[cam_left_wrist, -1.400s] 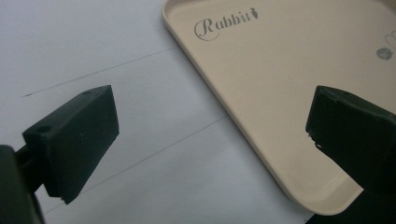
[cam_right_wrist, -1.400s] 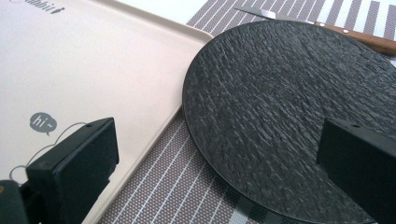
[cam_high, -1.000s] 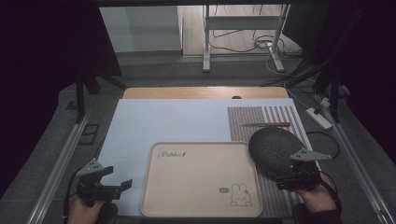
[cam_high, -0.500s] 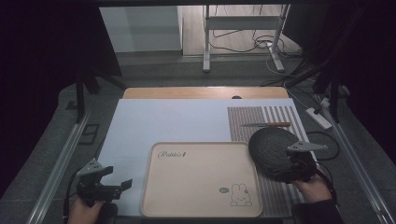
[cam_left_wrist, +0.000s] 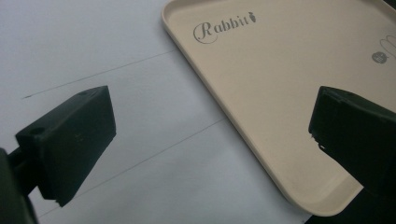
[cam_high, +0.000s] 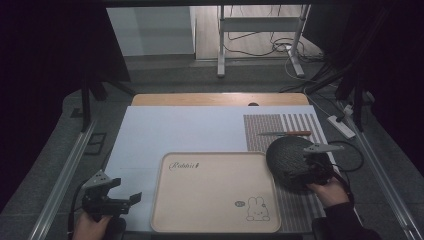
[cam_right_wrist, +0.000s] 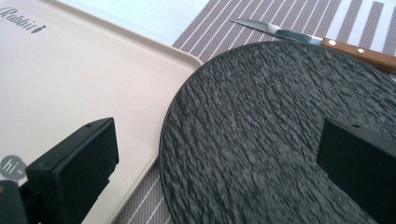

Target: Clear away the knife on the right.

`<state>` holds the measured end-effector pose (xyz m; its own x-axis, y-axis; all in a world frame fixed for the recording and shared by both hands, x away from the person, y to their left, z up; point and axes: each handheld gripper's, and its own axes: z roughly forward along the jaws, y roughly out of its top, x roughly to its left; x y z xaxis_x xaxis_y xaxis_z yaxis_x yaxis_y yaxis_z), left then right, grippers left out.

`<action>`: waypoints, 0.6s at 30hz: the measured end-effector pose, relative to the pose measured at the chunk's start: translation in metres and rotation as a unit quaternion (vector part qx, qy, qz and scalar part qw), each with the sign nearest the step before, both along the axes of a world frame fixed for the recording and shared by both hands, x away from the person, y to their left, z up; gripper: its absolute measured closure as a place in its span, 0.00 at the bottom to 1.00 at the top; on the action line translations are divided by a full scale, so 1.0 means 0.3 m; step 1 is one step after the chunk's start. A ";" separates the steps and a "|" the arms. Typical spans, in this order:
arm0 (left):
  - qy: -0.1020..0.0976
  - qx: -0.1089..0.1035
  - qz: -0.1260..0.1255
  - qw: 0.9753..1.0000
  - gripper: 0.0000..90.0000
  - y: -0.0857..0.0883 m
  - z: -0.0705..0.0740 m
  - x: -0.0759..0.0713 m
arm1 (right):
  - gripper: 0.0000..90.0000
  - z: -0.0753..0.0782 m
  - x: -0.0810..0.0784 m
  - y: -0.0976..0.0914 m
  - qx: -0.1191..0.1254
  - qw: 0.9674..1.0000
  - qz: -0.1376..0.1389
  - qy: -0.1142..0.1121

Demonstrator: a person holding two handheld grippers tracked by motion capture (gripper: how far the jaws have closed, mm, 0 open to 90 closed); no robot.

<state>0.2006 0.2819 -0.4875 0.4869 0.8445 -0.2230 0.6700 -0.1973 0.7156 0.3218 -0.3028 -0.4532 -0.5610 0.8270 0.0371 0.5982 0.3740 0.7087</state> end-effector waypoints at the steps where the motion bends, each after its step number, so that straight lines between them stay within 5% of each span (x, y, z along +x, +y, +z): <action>1: 0.000 -0.001 0.001 1.000 0.01 0.000 0.000 0.000 | 0.00 -0.002 0.007 0.004 -0.001 1.000 0.001 0.000; 18: 0.002 -0.005 0.003 1.000 0.00 0.005 0.000 0.000 | 0.00 -0.006 0.122 0.000 -0.014 1.000 -0.018 0.007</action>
<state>0.2007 0.2833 -0.4875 0.4802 0.8455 -0.2333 0.6738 -0.1854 0.7152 0.3583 -0.3028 -0.4551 -0.5303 0.8476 0.0204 0.6212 0.3721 0.6896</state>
